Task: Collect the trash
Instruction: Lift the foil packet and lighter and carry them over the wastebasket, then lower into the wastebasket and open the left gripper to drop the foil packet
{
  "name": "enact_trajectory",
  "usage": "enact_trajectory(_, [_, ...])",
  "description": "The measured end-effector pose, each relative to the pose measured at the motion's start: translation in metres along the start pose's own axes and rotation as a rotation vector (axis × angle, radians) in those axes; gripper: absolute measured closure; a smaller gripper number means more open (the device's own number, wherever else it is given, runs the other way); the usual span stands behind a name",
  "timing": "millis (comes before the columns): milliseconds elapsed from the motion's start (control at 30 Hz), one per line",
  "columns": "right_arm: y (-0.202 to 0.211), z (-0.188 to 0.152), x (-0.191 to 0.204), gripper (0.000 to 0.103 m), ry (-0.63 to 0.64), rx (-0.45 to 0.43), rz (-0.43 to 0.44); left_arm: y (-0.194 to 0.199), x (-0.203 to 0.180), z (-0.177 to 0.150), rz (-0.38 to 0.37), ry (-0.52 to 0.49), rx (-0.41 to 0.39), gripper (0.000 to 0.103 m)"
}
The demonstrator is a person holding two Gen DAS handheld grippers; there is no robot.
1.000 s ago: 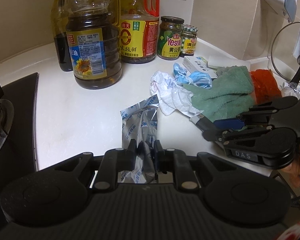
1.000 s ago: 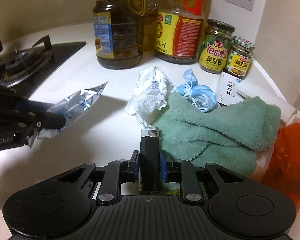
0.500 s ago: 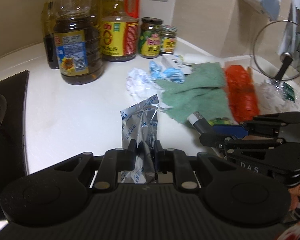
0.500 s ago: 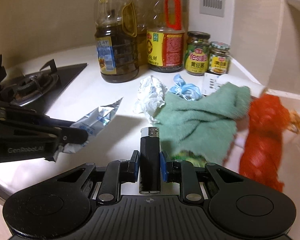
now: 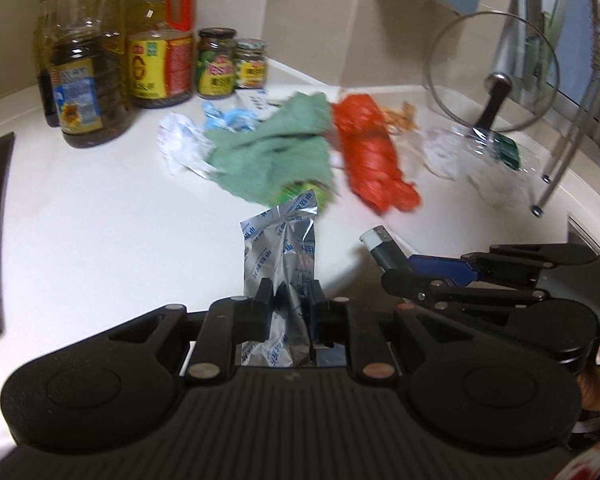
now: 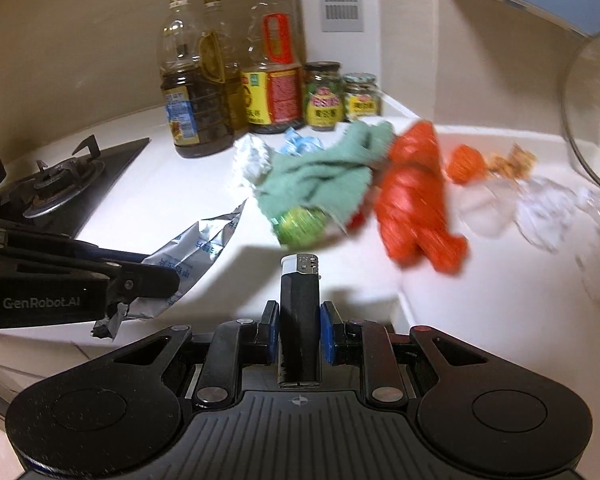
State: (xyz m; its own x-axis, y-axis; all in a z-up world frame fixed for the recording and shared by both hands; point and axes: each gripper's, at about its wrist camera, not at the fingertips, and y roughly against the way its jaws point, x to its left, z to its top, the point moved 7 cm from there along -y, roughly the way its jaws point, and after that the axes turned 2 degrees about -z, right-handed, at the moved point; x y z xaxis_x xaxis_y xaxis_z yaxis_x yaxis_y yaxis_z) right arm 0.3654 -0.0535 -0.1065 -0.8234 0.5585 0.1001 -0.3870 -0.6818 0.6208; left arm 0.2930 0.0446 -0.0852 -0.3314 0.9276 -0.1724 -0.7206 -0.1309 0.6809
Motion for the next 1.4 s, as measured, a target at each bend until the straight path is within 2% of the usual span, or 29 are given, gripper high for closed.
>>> enact_trajectory(267, [0.028, -0.046, -0.023, 0.081, -0.031, 0.035, -0.035, 0.006, -0.042, -0.041, -0.073, 0.019, 0.048, 0.088])
enact_trajectory(400, [0.033, -0.07, -0.025, 0.081, -0.046, 0.07, -0.06, -0.005, -0.054, -0.064, -0.113, -0.003, 0.114, 0.088])
enact_trajectory(567, [0.024, -0.107, -0.024, 0.081, -0.093, 0.151, -0.113, -0.035, -0.05, -0.091, -0.141, -0.029, 0.202, 0.088])
enact_trajectory(700, [0.009, -0.131, -0.017, 0.081, -0.085, 0.199, -0.136, -0.063, -0.038, -0.11, -0.131, -0.052, 0.254, 0.088])
enact_trajectory(1100, [-0.065, -0.192, -0.031, 0.081, -0.122, 0.3, -0.177, -0.148, -0.004, -0.17, -0.086, -0.004, 0.385, 0.088])
enact_trajectory(1400, [-0.098, -0.224, -0.041, 0.081, -0.163, 0.388, -0.179, -0.187, 0.003, -0.194, -0.059, -0.011, 0.448, 0.088])
